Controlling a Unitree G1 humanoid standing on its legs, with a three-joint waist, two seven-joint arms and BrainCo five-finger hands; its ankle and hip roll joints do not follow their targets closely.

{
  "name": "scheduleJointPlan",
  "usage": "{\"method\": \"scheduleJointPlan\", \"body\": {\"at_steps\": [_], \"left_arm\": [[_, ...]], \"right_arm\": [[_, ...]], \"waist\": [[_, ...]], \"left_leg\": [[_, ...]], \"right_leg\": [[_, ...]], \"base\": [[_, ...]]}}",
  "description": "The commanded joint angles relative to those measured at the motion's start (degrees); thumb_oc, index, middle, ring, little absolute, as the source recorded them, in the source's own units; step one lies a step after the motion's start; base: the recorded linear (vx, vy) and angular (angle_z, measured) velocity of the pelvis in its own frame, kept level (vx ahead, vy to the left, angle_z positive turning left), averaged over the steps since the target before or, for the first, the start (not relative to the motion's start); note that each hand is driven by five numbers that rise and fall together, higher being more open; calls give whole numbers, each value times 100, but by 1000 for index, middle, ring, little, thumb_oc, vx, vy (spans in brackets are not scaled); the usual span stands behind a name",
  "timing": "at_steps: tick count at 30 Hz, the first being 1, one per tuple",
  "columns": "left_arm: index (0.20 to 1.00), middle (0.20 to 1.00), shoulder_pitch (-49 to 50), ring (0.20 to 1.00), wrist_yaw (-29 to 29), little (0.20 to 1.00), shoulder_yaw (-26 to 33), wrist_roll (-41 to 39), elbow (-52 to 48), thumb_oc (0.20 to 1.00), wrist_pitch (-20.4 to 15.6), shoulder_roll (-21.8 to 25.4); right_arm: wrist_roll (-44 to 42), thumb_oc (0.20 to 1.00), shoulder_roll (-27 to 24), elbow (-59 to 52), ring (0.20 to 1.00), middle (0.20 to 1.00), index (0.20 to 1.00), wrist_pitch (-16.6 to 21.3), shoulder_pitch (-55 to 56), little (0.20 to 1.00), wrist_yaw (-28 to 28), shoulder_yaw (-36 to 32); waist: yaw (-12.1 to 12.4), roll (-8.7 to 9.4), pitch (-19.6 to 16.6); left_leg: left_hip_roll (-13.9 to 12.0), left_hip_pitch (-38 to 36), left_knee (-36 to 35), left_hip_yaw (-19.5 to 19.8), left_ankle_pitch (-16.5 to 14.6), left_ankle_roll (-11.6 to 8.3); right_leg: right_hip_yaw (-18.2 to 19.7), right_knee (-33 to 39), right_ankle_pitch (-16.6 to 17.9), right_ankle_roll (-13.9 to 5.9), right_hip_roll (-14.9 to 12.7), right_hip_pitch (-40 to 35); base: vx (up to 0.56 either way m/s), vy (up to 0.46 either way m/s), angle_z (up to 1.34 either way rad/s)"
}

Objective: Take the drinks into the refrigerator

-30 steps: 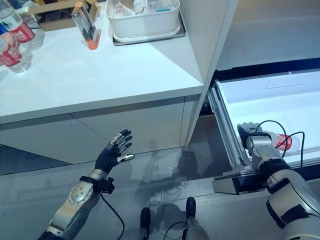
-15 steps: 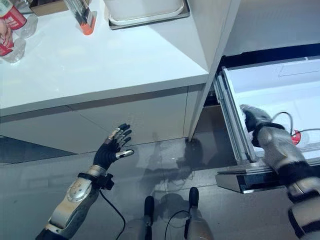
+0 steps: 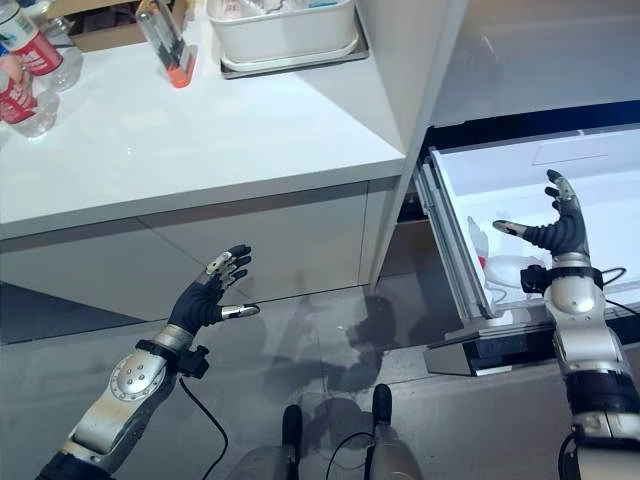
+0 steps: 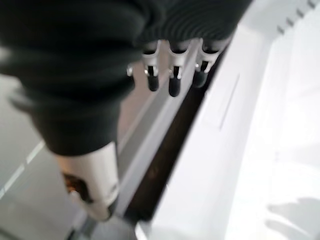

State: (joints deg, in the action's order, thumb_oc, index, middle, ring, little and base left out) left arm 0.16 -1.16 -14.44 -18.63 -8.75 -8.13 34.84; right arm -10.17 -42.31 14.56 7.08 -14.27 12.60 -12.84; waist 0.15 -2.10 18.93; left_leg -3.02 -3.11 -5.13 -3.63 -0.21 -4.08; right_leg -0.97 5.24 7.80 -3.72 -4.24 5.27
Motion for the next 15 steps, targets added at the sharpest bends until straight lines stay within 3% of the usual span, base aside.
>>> {"method": "scheduleJointPlan", "body": {"at_steps": [1, 12, 15], "left_arm": [[1000, 1000, 205, 1000, -224, 1000, 158, 398, 83, 1000, -252, 101], [1000, 1000, 114, 1000, -638, 1000, -66, 249, 19, 1000, -244, 422], [1000, 1000, 75, 1000, -799, 1000, -182, 161, -129, 1000, -260, 569]], "right_arm": [[-376, 1000, -70, -83, 1000, 1000, 1000, 328, 852, 1000, 127, -590], [-533, 1000, -720, 1211, 1000, 1000, 1000, 259, 1712, 1000, 344, -1825], [-559, 1000, -902, 2252, 1000, 1000, 1000, 121, 1927, 1000, 357, -1981]], "waist": [[-336, 140, -641], [-678, 143, -1035], [-815, 123, -1114]], "left_leg": [[88, 388, 51, 181, -14, 171], [20, 76, 48, -183, -188, 157], [9, -20, 65, -341, -257, 173]], "right_leg": [[145, -244, -756, -379, -207, -150], [480, -141, -727, -443, -111, -278], [660, -134, -700, -472, -74, -283]], "base": [[62, 9, -13], [28, 8, -20], [32, 23, -26]]}}
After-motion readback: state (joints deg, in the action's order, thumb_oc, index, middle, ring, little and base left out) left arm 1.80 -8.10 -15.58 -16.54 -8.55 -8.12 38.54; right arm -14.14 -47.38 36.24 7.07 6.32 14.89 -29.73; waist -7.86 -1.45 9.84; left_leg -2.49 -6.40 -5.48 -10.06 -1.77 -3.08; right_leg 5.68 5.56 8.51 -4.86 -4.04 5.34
